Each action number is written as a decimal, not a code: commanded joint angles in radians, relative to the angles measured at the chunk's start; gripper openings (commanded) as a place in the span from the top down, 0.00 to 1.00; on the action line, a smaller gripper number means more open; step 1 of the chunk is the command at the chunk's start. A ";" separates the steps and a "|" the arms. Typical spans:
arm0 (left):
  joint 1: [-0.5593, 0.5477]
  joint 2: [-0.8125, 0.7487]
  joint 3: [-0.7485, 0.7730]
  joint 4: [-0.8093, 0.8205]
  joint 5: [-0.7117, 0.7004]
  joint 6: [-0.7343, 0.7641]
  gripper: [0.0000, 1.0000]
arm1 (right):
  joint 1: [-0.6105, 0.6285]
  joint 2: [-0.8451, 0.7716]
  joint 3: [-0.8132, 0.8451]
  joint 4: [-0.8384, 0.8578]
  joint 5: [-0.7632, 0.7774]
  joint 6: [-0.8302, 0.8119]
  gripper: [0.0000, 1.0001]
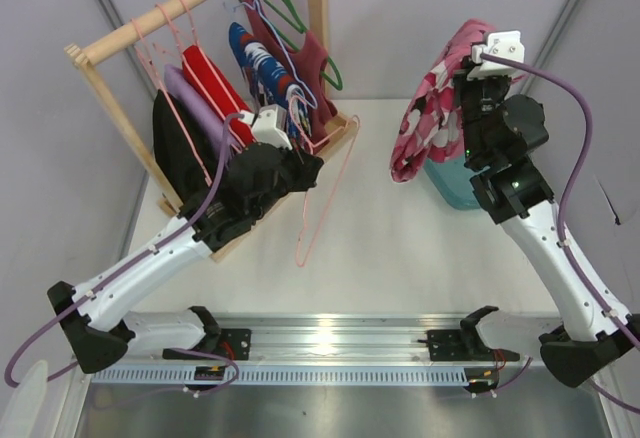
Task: Remove the trousers from the hanger
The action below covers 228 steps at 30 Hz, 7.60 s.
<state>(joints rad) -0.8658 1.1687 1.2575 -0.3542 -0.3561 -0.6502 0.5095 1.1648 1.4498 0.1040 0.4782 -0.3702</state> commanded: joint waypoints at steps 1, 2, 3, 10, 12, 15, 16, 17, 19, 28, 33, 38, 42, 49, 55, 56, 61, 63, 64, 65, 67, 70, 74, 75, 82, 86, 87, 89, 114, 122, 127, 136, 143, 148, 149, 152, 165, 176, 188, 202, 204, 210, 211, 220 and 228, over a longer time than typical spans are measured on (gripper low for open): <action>-0.002 -0.037 -0.013 0.024 -0.009 0.038 1.00 | -0.081 -0.028 0.087 0.120 -0.084 0.017 1.00; -0.002 -0.043 -0.026 0.038 -0.001 0.040 1.00 | -0.112 -0.027 0.083 0.114 -0.102 0.007 1.00; -0.002 -0.050 -0.044 0.052 0.011 0.041 1.00 | -0.164 -0.022 0.069 0.111 -0.105 0.004 1.00; -0.002 -0.101 -0.138 0.175 0.160 0.113 1.00 | -0.316 0.062 -0.025 0.134 -0.059 -0.093 1.00; -0.002 -0.110 -0.147 0.172 0.161 0.130 1.00 | -0.341 0.078 -0.043 0.146 -0.055 -0.140 1.00; -0.001 -0.118 -0.148 0.169 0.164 0.142 1.00 | -0.382 0.098 -0.077 0.184 -0.036 -0.183 1.00; -0.001 -0.119 -0.150 0.169 0.167 0.144 1.00 | -0.405 0.102 -0.089 0.187 -0.033 -0.191 1.00; -0.001 -0.119 -0.150 0.172 0.170 0.149 1.00 | -0.419 0.105 -0.097 0.191 -0.033 -0.202 1.00; -0.001 -0.126 -0.158 0.173 0.174 0.158 1.00 | -0.439 0.114 -0.111 0.195 -0.026 -0.234 1.00; 0.005 -0.121 -0.196 0.204 0.252 0.179 1.00 | -0.500 0.170 -0.129 0.217 0.013 -0.381 1.00; 0.005 -0.118 -0.201 0.204 0.266 0.181 1.00 | -0.500 0.173 -0.132 0.223 0.022 -0.437 1.00; 0.007 -0.127 -0.202 0.204 0.260 0.192 1.00 | -0.500 0.232 -0.190 0.203 -0.010 -0.467 1.00; 0.008 -0.144 -0.227 0.201 0.237 0.195 1.00 | -0.528 0.361 -0.236 0.278 -0.009 -0.495 1.00; 0.011 -0.162 -0.247 0.196 0.224 0.182 1.00 | -0.508 0.630 -0.145 0.277 -0.035 -0.544 1.00; 0.014 -0.168 -0.256 0.192 0.209 0.175 1.00 | -0.419 0.884 0.000 0.301 0.029 -0.553 1.00; 0.014 -0.168 -0.254 0.187 0.201 0.182 1.00 | -0.411 0.909 0.021 0.290 0.034 -0.524 1.00; 0.022 -0.164 -0.247 0.181 0.186 0.196 1.00 | -0.397 0.972 0.228 -0.060 -0.101 -0.268 0.39; 0.024 -0.158 -0.241 0.184 0.201 0.202 1.00 | -0.423 0.945 0.279 -0.212 -0.173 -0.117 0.03; 0.025 -0.156 -0.237 0.185 0.206 0.202 1.00 | -0.437 0.931 0.323 -0.248 -0.258 -0.071 0.01; 0.025 -0.156 -0.239 0.187 0.218 0.202 1.00 | -0.450 0.888 0.345 -0.289 -0.312 -0.032 0.01; 0.025 -0.156 -0.240 0.192 0.230 0.202 1.00 | -0.488 0.842 0.383 -0.386 -0.441 0.068 0.01; 0.025 -0.167 -0.248 0.202 0.247 0.193 1.00 | -0.552 0.773 0.498 -0.535 -0.582 0.186 0.01; 0.025 -0.193 -0.267 0.224 0.264 0.179 1.00 | -0.637 0.669 0.491 -0.554 -0.723 0.328 0.04; 0.025 -0.198 -0.271 0.225 0.264 0.176 1.00 | -0.661 0.656 0.472 -0.543 -0.754 0.412 0.09; 0.025 -0.205 -0.273 0.225 0.264 0.164 1.00 | -0.824 0.588 0.204 -0.322 -1.037 0.654 0.17; 0.025 -0.192 -0.273 0.228 0.256 0.162 1.00 | -0.763 0.686 0.263 -0.421 -0.876 0.550 0.35; 0.025 -0.185 -0.267 0.228 0.255 0.162 1.00 | -0.747 0.711 0.288 -0.432 -0.828 0.533 0.44; 0.025 -0.166 -0.264 0.228 0.252 0.164 1.00 | -0.714 0.785 0.313 -0.458 -0.770 0.495 0.49; 0.033 -0.124 -0.196 0.172 0.315 0.228 1.00 | -0.611 0.731 0.204 -0.449 -0.630 0.537 0.24; 0.033 -0.113 -0.060 -0.011 0.228 0.200 1.00 | -0.551 0.299 0.146 -0.572 -0.584 0.614 0.09; 0.031 -0.113 -0.040 0.032 0.191 0.103 1.00 | -0.305 0.012 -0.109 -0.491 -0.550 0.666 0.08; 0.013 -0.035 0.068 -0.003 0.035 -0.038 1.00 | 0.167 -0.255 -0.260 -0.533 -0.330 0.774 0.10; -0.082 0.052 0.144 -0.094 -0.138 -0.127 1.00 | 0.496 -0.200 -0.204 -0.603 -0.185 0.898 0.13; -0.180 0.075 0.157 -0.149 -0.308 -0.230 1.00 | 0.794 -0.099 -0.120 -0.610 0.074 0.883 0.12; -0.193 0.081 0.170 -0.184 -0.361 -0.241 1.00 | 0.823 -0.061 -0.068 -0.654 0.144 0.881 0.11; -0.229 0.130 0.261 -0.276 -0.463 -0.310 1.00 | 0.906 -0.010 -0.007 -0.687 0.230 0.884 0.11; -0.234 0.174 0.345 -0.542 -0.454 -0.592 1.00 | 1.008 0.099 0.032 -0.805 0.511 0.827 0.20; -0.236 0.324 0.598 -0.844 -0.396 -0.741 1.00 | 1.012 0.148 0.007 -0.734 0.525 0.603 0.51; -0.231 0.338 0.613 -0.777 -0.337 -0.625 0.78 | 1.009 0.059 -0.048 -0.672 0.525 0.542 1.00; -0.225 -0.033 0.264 -0.200 -0.210 -0.160 0.01 | 0.711 -0.362 -0.365 -0.563 -0.084 0.709 1.00; -0.223 -0.085 0.170 -0.116 -0.140 -0.029 0.01 | 0.664 -0.402 -0.399 -0.544 -0.191 0.712 1.00; -0.217 -0.270 -0.085 0.177 0.181 0.351 0.00 | 0.538 -0.407 -0.384 -0.541 -0.398 0.703 1.00; -0.217 -0.283 -0.107 0.193 0.209 0.383 0.00 | 0.531 -0.398 -0.379 -0.544 -0.411 0.696 1.00; -0.150 -0.173 -0.107 0.265 0.268 0.526 0.00 | 0.534 -0.361 -0.339 -0.547 -0.556 0.668 1.00; -0.073 -0.098 -0.099 0.277 0.183 0.317 0.03 | 0.544 -0.381 -0.312 -0.576 -0.541 0.668 1.00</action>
<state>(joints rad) -0.9543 1.0908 1.1290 -0.1436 -0.1379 -0.2527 1.0462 0.8082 1.0855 -0.4923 -0.0471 0.3157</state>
